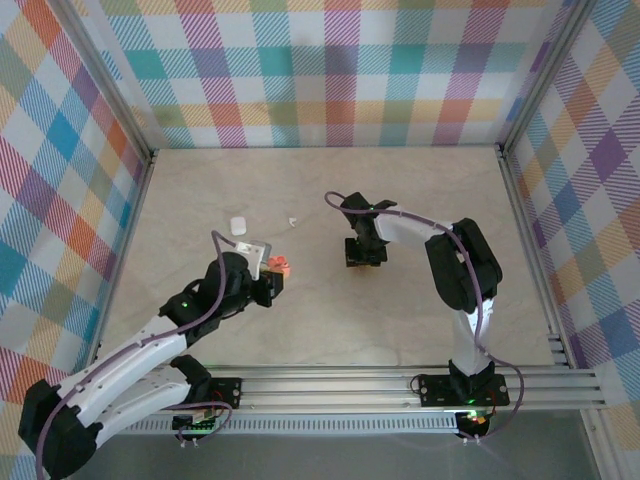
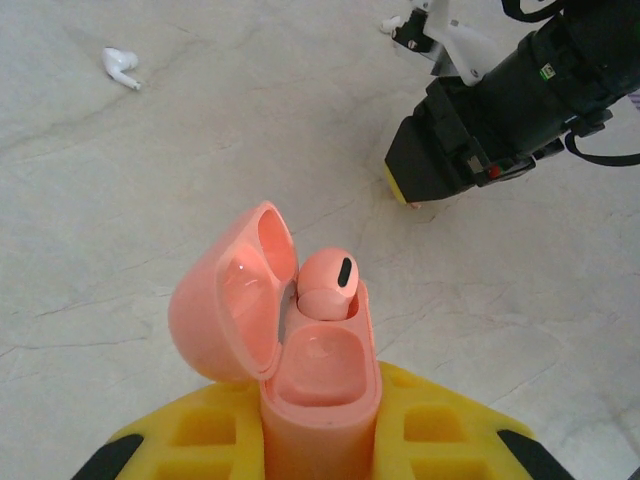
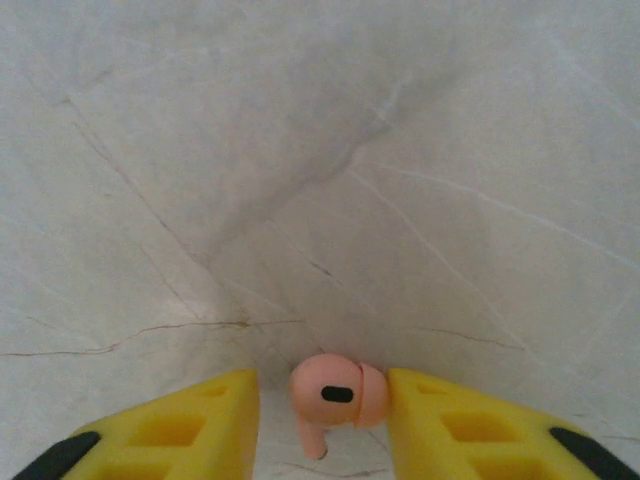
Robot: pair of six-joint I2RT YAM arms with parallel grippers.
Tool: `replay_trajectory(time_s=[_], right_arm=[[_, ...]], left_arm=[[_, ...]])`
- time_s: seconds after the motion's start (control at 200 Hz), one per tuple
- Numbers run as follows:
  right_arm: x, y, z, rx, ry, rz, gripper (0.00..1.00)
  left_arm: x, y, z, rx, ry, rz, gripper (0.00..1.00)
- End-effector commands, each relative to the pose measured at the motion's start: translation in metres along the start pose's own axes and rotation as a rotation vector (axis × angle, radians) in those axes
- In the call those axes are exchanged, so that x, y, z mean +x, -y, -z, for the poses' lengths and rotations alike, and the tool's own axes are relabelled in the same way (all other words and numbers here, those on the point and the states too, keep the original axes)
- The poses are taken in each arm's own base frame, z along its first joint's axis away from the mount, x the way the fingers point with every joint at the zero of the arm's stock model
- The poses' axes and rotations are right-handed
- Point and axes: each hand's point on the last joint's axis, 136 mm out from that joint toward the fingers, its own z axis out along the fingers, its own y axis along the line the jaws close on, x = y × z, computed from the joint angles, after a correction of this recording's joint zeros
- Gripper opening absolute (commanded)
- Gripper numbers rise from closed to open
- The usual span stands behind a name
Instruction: Insert the wireless bluetooth earbuds into the charging case
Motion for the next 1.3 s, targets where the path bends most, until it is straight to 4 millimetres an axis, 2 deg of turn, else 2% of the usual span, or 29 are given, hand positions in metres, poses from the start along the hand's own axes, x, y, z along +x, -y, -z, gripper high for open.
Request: replay_trajectory(time_s=[0.0, 0.18, 0.545, 0.78, 0.935, 1.135, 1.295], right_arm=[[-0.001, -0.001, 0.009, -0.008, 0.015, 0.022, 0.43], [-0.004, 0.000, 0.013, -0.020, 0.024, 0.008, 0.44], [-0.014, -0.002, 0.005, -0.019, 0.019, -0.004, 0.43], [-0.021, -0.004, 0.005, -0.025, 0.029, -0.013, 0.35], [-0.015, -0.005, 0.002, -0.035, 0.000, -0.017, 0.34], [-0.001, 0.000, -0.001, -0.029, -0.033, -0.017, 0.39], [0.001, 0.001, -0.001, -0.026, -0.041, -0.014, 0.40]], left_arm=[[-0.034, 0.021, 0.002, 0.064, 0.079, -0.018, 0.00], [-0.038, 0.024, -0.003, 0.065, 0.063, -0.031, 0.00], [-0.033, 0.024, -0.005, 0.068, 0.049, -0.034, 0.00], [-0.031, 0.022, -0.005, 0.065, 0.049, -0.034, 0.00], [-0.032, 0.022, -0.006, 0.065, 0.051, -0.039, 0.00], [-0.029, 0.020, -0.007, 0.060, 0.052, -0.041, 0.00], [-0.028, 0.019, -0.006, 0.059, 0.053, -0.049, 0.00]])
